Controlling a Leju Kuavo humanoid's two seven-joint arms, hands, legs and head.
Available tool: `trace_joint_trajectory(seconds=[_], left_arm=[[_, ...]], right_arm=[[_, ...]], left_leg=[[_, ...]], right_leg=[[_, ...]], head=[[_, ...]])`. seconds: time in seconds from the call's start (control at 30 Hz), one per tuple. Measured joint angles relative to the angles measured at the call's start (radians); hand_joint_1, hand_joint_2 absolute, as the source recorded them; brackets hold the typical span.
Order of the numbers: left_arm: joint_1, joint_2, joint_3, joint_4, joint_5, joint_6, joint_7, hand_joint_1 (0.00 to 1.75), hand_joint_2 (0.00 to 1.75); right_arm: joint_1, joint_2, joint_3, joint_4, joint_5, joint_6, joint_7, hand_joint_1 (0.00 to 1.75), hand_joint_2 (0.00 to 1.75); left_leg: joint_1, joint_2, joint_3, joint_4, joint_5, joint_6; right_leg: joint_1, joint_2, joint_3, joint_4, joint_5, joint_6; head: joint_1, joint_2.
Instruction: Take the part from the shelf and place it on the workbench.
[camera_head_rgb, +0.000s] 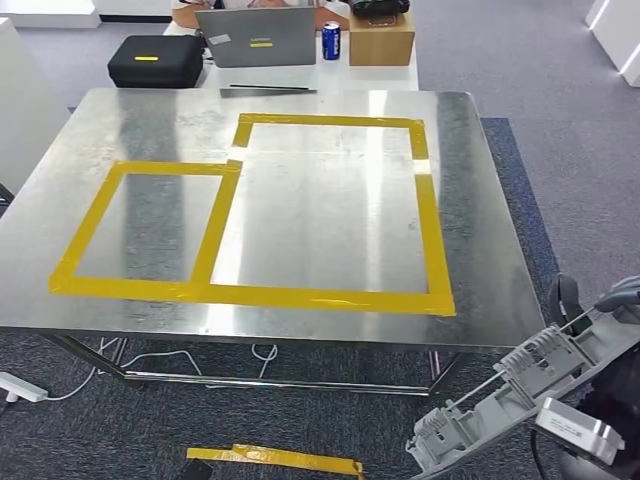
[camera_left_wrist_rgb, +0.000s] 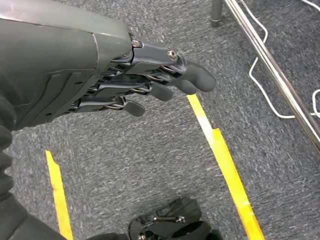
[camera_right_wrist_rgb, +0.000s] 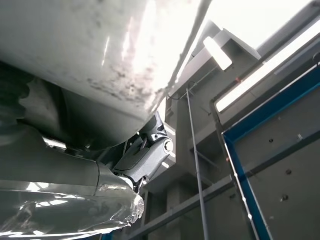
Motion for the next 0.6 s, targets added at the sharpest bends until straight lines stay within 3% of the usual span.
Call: trace_joint_trajectory(seconds=[0.1, 0.17, 0.2, 0.27, 0.3, 0.33, 0.4, 0.47, 0.53, 0.6], left_arm=[[0.000, 0.000, 0.000, 0.000, 0.000, 0.000, 0.000, 0.00, 1.75], [0.000, 0.000, 0.000, 0.000, 0.000, 0.000, 0.000, 0.00, 1.75], [-0.002, 0.000, 0.000, 0.000, 0.000, 0.000, 0.000, 0.00, 1.75], [-0.004, 0.000, 0.000, 0.000, 0.000, 0.000, 0.000, 0.00, 1.75], [-0.003, 0.000, 0.000, 0.000, 0.000, 0.000, 0.000, 0.00, 1.75], [-0.002, -0.001, 0.000, 0.000, 0.000, 0.000, 0.000, 0.00, 1.75], [-0.001, -0.001, -0.001, 0.000, -0.001, 0.000, 0.000, 0.00, 1.75], [-0.002, -0.001, -0.003, 0.000, -0.001, -0.001, 0.000, 0.00, 1.75], [-0.005, -0.001, -0.006, 0.000, -0.001, -0.003, 0.001, 0.00, 1.75], [-0.008, 0.001, -0.011, 0.000, -0.002, -0.005, 0.001, 0.00, 1.75]], right_arm=[[-0.002, -0.002, 0.002, 0.002, 0.000, 0.000, 0.000, 1.75, 1.75], [-0.004, -0.004, 0.003, 0.003, 0.000, 0.000, 0.000, 1.75, 1.75], [-0.005, -0.006, 0.003, 0.003, 0.000, 0.000, 0.000, 1.75, 1.75], [-0.005, -0.007, 0.004, 0.004, 0.000, 0.000, 0.000, 1.75, 1.75], [-0.004, -0.007, 0.004, 0.005, 0.000, 0.000, 0.000, 1.75, 1.75], [-0.005, -0.007, 0.004, 0.006, 0.000, 0.000, 0.000, 1.75, 1.75], [-0.011, -0.011, 0.005, 0.009, 0.001, 0.000, 0.002, 1.75, 1.75], [-0.026, -0.021, 0.007, 0.012, 0.002, 0.002, 0.010, 1.75, 1.75], [-0.048, -0.035, 0.010, 0.016, 0.004, 0.007, 0.019, 1.75, 1.75], [-0.086, -0.051, 0.014, 0.025, 0.002, 0.024, 0.030, 1.75, 1.75]], left_leg=[[0.000, 0.000, 0.013, -0.027, -0.013, 0.009], [0.005, 0.000, 0.029, -0.040, -0.015, 0.019], [0.007, 0.000, 0.037, -0.043, -0.017, 0.024], [0.007, 0.000, 0.045, -0.044, -0.025, 0.029], [0.007, 0.000, 0.049, -0.043, -0.029, 0.029], [0.007, 0.000, 0.054, -0.043, -0.034, 0.028], [0.007, -0.001, 0.071, -0.043, -0.047, 0.024], [0.006, -0.002, 0.087, -0.042, -0.062, 0.015], [0.003, -0.002, 0.092, -0.043, -0.071, 0.003], [0.003, 0.000, 0.091, -0.043, -0.075, -0.006]], right_leg=[[-0.002, 0.000, 0.001, -0.004, -0.007, 0.018], [-0.002, -0.001, -0.014, 0.034, -0.030, 0.029], [-0.003, -0.001, -0.040, 0.085, -0.052, 0.032], [-0.005, -0.002, -0.124, 0.224, -0.097, 0.038], [-0.005, -0.002, -0.159, 0.270, -0.102, 0.040], [-0.006, -0.002, -0.179, 0.283, -0.087, 0.042], [-0.008, -0.003, -0.157, 0.199, -0.009, 0.044], [-0.009, -0.005, -0.101, 0.074, 0.054, 0.042], [-0.006, -0.006, -0.068, 0.016, 0.059, 0.030], [-0.005, -0.003, -0.064, 0.008, 0.053, 0.015]], head=[[0.001, 0.000], [0.004, 0.000], [0.006, 0.000], [0.007, 0.000], [0.007, 0.000], [0.007, 0.000], [0.007, 0.000], [0.007, 0.000], [0.006, 0.000], [0.003, 0.000]])
